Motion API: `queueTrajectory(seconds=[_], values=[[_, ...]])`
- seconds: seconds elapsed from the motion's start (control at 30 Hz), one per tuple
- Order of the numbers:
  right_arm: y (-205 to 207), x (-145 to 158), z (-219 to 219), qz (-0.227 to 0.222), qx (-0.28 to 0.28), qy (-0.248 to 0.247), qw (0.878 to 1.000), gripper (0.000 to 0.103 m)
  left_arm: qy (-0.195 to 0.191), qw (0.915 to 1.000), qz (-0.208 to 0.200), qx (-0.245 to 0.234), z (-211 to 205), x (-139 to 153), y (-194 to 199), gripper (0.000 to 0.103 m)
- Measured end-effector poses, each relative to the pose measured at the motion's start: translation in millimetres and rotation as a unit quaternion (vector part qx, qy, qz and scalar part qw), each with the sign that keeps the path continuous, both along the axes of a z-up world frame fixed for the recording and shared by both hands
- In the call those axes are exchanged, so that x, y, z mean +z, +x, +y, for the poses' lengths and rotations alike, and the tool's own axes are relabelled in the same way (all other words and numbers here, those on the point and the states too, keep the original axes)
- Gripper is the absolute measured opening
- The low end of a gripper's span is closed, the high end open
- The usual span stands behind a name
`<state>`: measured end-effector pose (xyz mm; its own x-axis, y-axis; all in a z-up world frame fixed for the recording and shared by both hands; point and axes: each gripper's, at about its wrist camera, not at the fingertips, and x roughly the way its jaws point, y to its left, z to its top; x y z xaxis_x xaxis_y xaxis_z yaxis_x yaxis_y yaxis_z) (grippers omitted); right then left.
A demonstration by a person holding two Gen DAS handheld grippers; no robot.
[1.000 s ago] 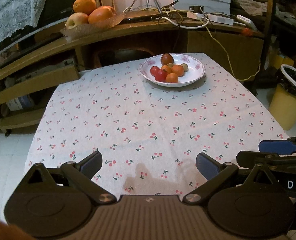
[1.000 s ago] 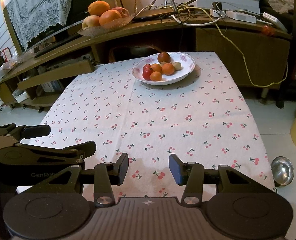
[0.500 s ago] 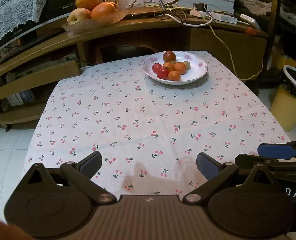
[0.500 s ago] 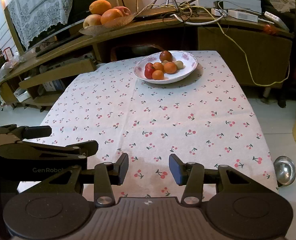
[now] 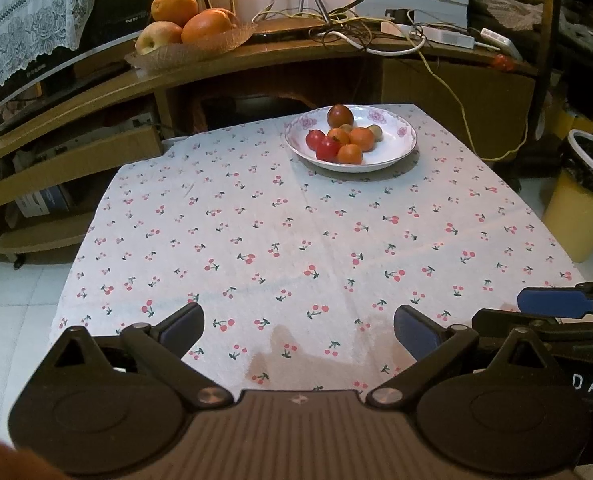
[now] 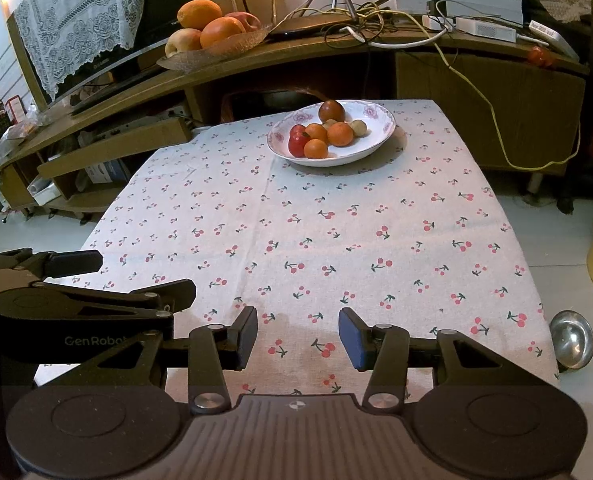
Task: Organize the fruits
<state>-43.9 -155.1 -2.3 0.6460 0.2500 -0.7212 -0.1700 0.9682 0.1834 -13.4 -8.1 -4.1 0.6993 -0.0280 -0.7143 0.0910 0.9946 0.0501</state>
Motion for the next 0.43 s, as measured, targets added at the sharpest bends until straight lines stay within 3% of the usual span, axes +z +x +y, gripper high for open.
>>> queueTrajectory(seconds=[0.43], values=[[1.2,-1.3,-1.9,0.000,-0.003,-0.001,1.000,0.053,0.006,0.9999,-0.007,0.005,0.1,1.1,-1.1,0.103]])
